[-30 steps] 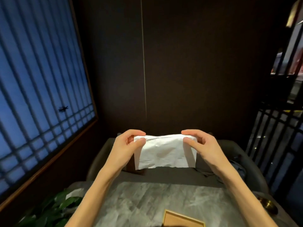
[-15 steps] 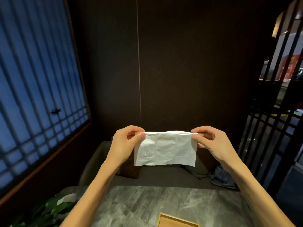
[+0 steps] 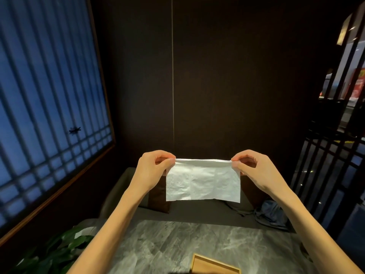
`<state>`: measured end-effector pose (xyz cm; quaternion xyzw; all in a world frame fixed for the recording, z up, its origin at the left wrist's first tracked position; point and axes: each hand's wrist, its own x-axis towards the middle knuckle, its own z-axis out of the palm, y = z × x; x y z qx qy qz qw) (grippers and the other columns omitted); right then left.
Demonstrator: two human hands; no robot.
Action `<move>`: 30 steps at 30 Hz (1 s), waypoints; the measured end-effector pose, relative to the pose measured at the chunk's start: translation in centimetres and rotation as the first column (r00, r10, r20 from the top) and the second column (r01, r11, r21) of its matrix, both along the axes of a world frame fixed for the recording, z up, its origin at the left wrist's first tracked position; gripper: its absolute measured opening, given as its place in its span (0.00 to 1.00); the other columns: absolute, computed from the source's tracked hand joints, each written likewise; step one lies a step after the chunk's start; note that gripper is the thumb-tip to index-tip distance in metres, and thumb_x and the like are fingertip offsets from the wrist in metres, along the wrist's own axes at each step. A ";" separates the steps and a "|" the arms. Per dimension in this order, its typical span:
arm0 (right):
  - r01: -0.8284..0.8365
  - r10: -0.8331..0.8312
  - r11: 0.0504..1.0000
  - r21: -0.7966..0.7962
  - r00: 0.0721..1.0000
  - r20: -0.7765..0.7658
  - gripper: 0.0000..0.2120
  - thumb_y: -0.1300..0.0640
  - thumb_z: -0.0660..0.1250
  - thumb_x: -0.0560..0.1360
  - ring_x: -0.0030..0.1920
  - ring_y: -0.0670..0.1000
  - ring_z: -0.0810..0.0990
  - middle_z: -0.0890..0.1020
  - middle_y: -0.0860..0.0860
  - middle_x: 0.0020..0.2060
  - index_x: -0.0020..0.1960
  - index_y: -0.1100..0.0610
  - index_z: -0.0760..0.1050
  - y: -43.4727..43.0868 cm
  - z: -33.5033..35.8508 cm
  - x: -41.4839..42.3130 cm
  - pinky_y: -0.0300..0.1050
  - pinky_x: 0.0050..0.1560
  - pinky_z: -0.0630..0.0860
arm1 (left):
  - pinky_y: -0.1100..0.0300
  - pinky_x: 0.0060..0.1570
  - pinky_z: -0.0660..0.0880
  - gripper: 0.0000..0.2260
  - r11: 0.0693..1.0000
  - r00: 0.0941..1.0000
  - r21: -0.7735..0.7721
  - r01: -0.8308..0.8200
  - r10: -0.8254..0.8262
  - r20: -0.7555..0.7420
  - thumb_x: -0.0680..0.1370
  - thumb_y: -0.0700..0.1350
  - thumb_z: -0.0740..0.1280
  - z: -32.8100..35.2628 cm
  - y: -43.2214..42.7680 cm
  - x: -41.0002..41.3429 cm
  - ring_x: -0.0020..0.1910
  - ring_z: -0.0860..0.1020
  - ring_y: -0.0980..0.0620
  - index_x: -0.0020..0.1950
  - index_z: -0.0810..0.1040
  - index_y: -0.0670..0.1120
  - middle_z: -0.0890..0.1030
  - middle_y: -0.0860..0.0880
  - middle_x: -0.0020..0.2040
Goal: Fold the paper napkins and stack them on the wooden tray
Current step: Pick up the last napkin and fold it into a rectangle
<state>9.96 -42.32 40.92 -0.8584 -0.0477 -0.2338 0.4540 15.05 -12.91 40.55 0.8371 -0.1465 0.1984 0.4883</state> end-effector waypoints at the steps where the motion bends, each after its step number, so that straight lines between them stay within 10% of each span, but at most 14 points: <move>1: 0.014 -0.014 0.999 -0.038 1.000 0.004 0.03 0.58 0.71 0.77 0.47 0.46 0.83 0.83 0.45 0.45 0.48 0.50 0.81 0.2 0.0 0.1 0.36 0.43 0.78 | 0.69 0.39 0.78 0.05 1.000 1.000 0.014 -0.003 0.003 -0.012 0.79 0.44 0.71 -0.1 0.0 0.0 0.43 0.83 0.53 0.53 0.86 0.47 0.86 0.50 0.45; 5: -0.021 0.023 0.999 -0.050 0.998 0.050 0.08 0.59 0.69 0.78 0.50 0.43 0.82 0.82 0.42 0.48 0.51 0.46 0.79 1.1 0.1 0.2 0.35 0.49 0.79 | 0.65 0.43 0.82 0.05 0.999 0.999 -0.031 0.025 -0.026 -0.038 0.79 0.41 0.70 -0.8 0.3 -0.4 0.50 0.84 0.51 0.54 0.84 0.48 0.85 0.51 0.50; 11: -0.342 0.225 0.845 0.410 0.925 0.306 0.22 0.62 0.71 0.76 0.54 0.47 0.85 0.86 0.45 0.52 0.63 0.40 0.75 2.5 0.5 -0.4 0.38 0.46 0.82 | 0.61 0.56 0.81 0.25 0.777 0.946 -0.546 0.312 -0.305 0.105 0.78 0.32 0.68 -0.8 1.2 -1.7 0.57 0.84 0.52 0.66 0.80 0.58 0.87 0.50 0.52; 15: -0.340 0.183 0.853 0.396 0.905 0.384 0.23 0.66 0.72 0.74 0.52 0.50 0.85 0.87 0.45 0.46 0.62 0.46 0.75 3.8 -0.1 -0.6 0.42 0.51 0.83 | 0.53 0.58 0.82 0.25 0.799 0.959 -0.531 0.284 -0.228 0.170 0.78 0.31 0.69 -0.7 0.9 -2.0 0.60 0.83 0.51 0.62 0.81 0.60 0.86 0.52 0.58; 20: -0.287 0.160 0.903 0.319 0.915 0.371 0.17 0.77 0.63 0.76 0.62 0.48 0.81 0.85 0.45 0.56 0.42 0.57 0.82 3.7 -0.7 -0.8 0.49 0.59 0.78 | 0.67 0.43 0.79 0.15 0.836 0.950 -0.456 0.306 -0.243 0.194 0.75 0.34 0.66 -0.5 1.3 -2.8 0.52 0.83 0.55 0.47 0.85 0.55 0.85 0.56 0.51; 30: -0.192 0.121 0.950 0.245 0.954 0.275 0.30 0.82 0.57 0.68 0.49 0.38 0.84 0.88 0.42 0.39 0.38 0.49 0.85 1.9 -0.7 -0.7 0.26 0.47 0.76 | 0.68 0.44 0.80 0.17 0.828 0.969 -0.503 0.247 -0.214 0.123 0.78 0.32 0.69 -0.5 1.3 -2.3 0.55 0.84 0.55 0.46 0.87 0.55 0.85 0.49 0.58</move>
